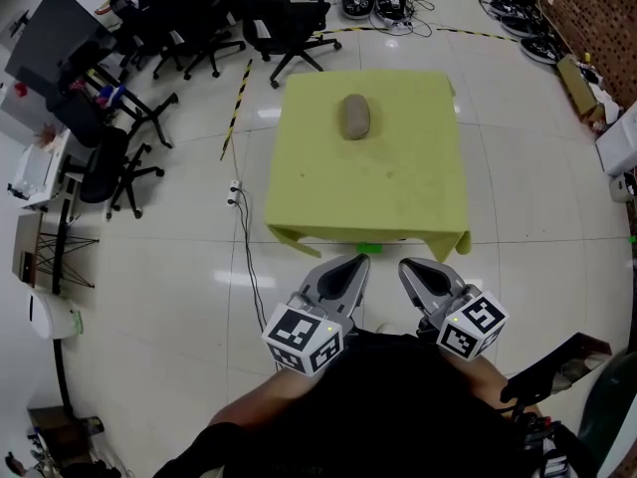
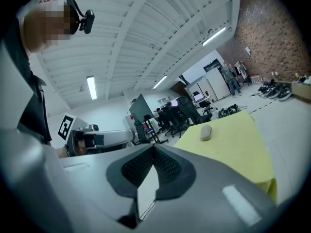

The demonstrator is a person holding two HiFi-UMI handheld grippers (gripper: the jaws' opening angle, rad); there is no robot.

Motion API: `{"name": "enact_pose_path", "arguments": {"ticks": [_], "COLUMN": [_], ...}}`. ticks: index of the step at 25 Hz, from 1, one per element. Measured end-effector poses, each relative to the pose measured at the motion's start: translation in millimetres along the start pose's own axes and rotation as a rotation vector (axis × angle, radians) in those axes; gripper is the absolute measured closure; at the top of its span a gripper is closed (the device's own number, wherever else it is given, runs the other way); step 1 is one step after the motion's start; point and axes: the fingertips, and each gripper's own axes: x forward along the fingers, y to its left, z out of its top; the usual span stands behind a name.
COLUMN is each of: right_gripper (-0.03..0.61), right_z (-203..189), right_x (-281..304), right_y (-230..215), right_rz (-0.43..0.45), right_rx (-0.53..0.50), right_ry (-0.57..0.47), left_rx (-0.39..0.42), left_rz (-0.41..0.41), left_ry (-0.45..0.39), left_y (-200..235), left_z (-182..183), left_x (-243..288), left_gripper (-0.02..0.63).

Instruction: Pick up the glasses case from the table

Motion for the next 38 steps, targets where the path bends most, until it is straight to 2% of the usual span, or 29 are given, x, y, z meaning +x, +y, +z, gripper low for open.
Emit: {"name": "enact_pose_path", "arguments": {"ticks": [12, 29, 38], "right_gripper": [0.575, 0.575, 0.575], "right_z": [33.4, 70.1, 77.2], "right_x": [73.3, 180.5, 186.3], "right_y": [-14.0, -9.4, -25.5], "right_rz": [-0.071, -0.188, -0.259], "right_rx": [-0.006, -0.067, -0.085], "right_ry": [-0.006, -0.042, -0.03], "left_rx": [-0.007, 0.015, -0.022], "left_rz": [-0.073, -0.19, -0.244], "left_ry": [0.01, -0.013, -0.003], "left_y": [71.4, 184.3, 199.4], "left_z": [40.4, 94.7, 92.1], "left_x": [23.0, 28.4, 53.5], "left_gripper": [0.609, 0.609, 0.609]}}
